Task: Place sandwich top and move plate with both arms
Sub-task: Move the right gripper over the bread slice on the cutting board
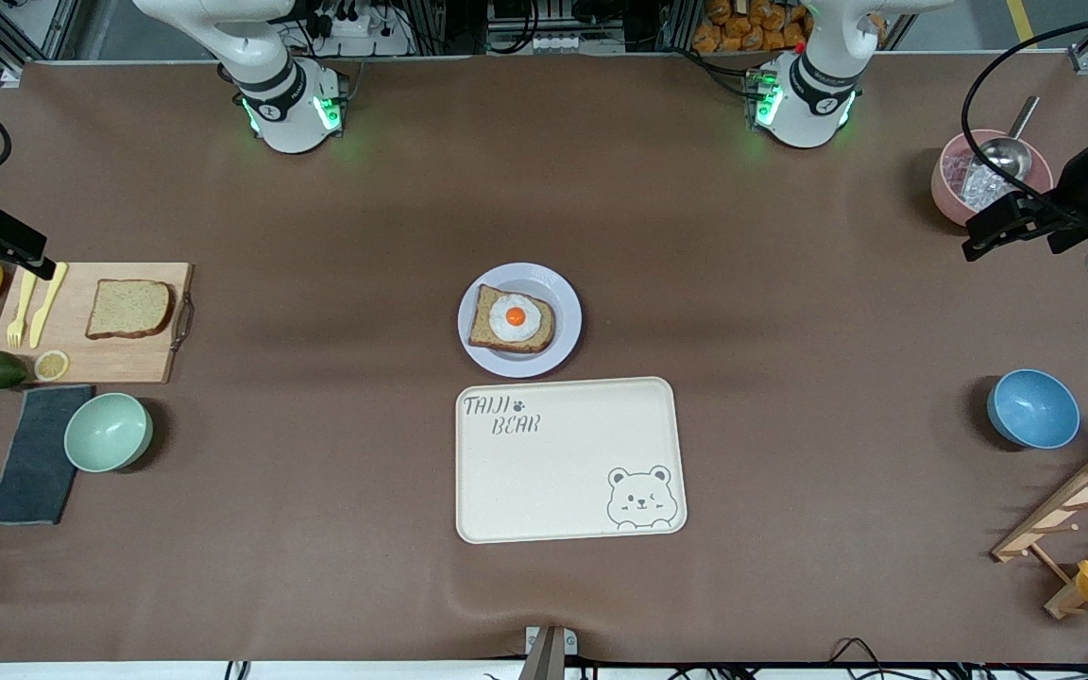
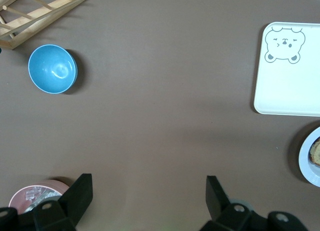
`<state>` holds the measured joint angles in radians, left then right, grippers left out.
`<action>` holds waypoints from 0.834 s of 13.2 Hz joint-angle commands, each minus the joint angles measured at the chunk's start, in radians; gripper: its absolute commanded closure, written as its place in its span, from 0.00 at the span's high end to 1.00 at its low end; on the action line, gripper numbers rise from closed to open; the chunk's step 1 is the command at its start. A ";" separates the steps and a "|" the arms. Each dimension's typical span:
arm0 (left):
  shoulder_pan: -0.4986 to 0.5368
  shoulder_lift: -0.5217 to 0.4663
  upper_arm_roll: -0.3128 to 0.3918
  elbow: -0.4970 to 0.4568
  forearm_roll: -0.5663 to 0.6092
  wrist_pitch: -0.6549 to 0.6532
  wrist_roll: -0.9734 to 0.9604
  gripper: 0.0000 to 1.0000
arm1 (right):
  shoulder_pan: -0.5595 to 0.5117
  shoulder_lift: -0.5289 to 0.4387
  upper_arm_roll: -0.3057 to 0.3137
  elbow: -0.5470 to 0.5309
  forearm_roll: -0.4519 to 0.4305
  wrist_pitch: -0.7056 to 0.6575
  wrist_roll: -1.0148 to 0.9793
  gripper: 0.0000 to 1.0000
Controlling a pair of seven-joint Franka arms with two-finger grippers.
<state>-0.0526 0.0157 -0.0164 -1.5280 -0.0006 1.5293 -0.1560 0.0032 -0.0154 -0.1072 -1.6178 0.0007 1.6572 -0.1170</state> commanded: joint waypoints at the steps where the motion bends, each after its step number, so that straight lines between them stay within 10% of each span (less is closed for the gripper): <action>1: -0.003 0.010 -0.004 0.025 0.007 -0.023 0.007 1.00 | -0.002 0.003 0.004 0.009 0.004 -0.008 0.016 1.00; 11: -0.001 0.036 -0.002 0.019 0.008 0.008 0.001 1.00 | -0.098 0.055 0.001 -0.085 0.002 0.004 0.020 1.00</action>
<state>-0.0528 0.0466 -0.0174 -1.5268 -0.0006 1.5308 -0.1560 -0.0813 0.0376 -0.1137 -1.6581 0.0007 1.6537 -0.1129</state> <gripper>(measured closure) 0.000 0.000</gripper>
